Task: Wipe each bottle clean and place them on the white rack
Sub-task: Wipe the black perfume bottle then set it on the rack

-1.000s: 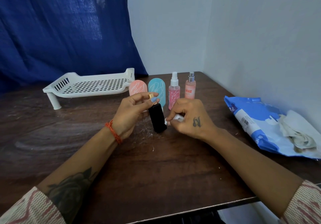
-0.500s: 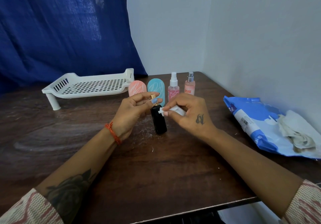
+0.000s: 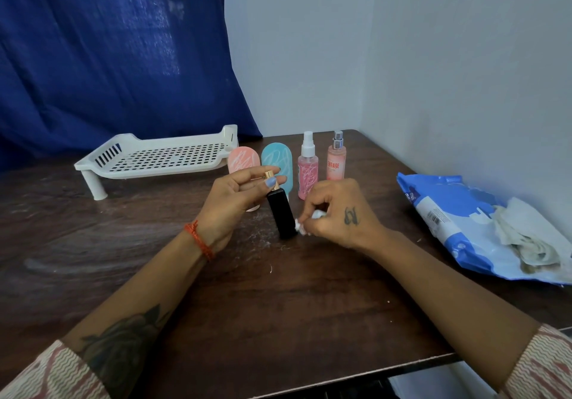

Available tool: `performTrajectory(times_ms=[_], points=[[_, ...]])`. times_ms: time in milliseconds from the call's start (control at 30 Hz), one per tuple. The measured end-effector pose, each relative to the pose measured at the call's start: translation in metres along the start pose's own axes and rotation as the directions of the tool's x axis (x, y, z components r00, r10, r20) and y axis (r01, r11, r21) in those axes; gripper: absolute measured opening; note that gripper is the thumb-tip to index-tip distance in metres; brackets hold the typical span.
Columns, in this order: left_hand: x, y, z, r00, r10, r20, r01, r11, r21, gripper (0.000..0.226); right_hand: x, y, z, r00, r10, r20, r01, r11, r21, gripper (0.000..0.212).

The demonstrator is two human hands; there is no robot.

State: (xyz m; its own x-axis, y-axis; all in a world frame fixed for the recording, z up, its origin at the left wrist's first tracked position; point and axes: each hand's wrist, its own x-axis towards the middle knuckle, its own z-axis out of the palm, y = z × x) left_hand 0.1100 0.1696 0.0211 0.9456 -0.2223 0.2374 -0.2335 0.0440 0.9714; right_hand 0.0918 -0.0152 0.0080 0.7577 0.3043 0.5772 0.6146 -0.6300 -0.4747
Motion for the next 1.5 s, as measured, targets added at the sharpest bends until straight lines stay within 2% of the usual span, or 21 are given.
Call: performTrajectory(times_ms=[133,200,400,667,767,867,1000,1200,1333,1500], points=[[0.0,0.001,0.0,1.0,-0.007,0.029,0.007,1.0,0.023,0.027,0.003,0.002,0.003,0.945,-0.009,-0.326,0.013,1.0,0.01,0.01],[-0.001,0.001,0.001,0.999,-0.008,0.042,0.007,1.0,0.028,0.026,0.004,0.0,0.004,0.922,-0.042,-0.386,0.067,0.996,0.053,0.013],[-0.002,0.001,0.001,0.995,0.012,0.1,-0.018,0.999,0.051,0.026,0.004,0.001,0.012,0.93,-0.215,-0.299,0.212,0.976,-0.043,0.015],[-0.004,0.003,0.0,0.994,-0.009,0.107,0.004,0.999,0.053,0.026,0.005,0.006,0.013,0.943,-0.153,-0.297,0.138,0.988,-0.071,0.012],[-0.004,0.004,0.001,0.993,0.009,0.115,-0.013,0.999,0.038,0.027,0.005,0.007,0.011,0.93,-0.125,-0.345,0.105,0.992,-0.077,0.011],[-0.004,0.004,0.002,0.994,0.025,0.108,-0.024,1.0,-0.007,0.03,0.005,0.004,0.011,0.897,-0.166,-0.409,0.145,0.986,-0.082,0.01],[-0.004,0.002,0.003,0.995,0.025,0.094,-0.025,1.0,-0.008,0.029,0.003,0.0,0.015,0.913,-0.242,-0.329,0.239,0.97,-0.052,0.013],[-0.004,0.003,0.005,0.997,0.011,0.082,-0.011,1.0,-0.01,0.037,0.004,0.004,0.013,0.919,-0.215,-0.331,0.197,0.976,-0.088,0.013],[-0.003,0.001,0.004,0.998,-0.004,0.056,0.006,0.999,-0.038,0.037,0.003,0.004,0.014,0.908,-0.17,-0.383,0.14,0.985,-0.105,0.012],[-0.002,-0.001,0.004,0.999,-0.031,0.021,0.032,0.998,-0.062,0.028,0.003,-0.001,0.015,0.91,-0.252,-0.328,0.249,0.967,-0.05,0.011]])
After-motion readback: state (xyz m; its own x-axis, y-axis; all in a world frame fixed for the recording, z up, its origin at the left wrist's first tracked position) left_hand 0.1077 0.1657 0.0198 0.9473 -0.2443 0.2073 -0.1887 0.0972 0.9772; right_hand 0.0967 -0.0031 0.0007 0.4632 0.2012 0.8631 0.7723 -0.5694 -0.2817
